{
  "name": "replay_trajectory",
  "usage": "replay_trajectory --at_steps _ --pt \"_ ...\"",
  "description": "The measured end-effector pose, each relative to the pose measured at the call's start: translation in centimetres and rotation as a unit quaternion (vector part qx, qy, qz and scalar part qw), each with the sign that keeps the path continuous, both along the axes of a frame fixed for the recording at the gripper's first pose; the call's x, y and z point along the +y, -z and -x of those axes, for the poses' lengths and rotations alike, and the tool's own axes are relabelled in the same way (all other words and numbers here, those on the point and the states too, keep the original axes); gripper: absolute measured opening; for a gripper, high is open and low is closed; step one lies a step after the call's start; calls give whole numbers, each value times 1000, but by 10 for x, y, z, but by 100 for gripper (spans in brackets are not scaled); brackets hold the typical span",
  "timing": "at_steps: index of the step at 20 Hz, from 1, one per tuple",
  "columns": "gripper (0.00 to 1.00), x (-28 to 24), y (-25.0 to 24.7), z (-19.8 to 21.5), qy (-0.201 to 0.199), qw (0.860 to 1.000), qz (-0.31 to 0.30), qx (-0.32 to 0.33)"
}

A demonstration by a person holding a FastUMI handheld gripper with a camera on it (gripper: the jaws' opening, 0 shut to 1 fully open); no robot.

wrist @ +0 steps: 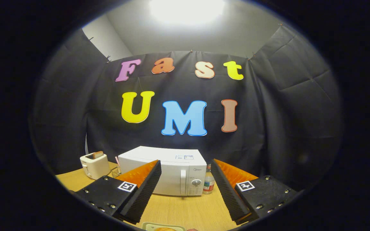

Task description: Open the microwave, put the food inside, and close the microwave door.

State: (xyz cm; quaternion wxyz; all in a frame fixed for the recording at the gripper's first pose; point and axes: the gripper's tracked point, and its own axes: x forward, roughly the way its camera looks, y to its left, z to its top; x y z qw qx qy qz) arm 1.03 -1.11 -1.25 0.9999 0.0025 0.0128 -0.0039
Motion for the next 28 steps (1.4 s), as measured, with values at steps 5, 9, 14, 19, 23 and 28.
replay_trajectory --at_steps 5,9,14,19,23,28 --pt "97 -4 4 -26 -9 1000 -1 1" --pt "97 -7 17 -56 -19 1000 -4 9" --pt "97 -8 49 -96 -33 999 -12 34" --pt "97 -10 84 -133 -37 998 -16 58" --pt "97 -9 115 -158 -45 995 -16 84" --pt "98 -4 158 -185 -54 991 -17 120"
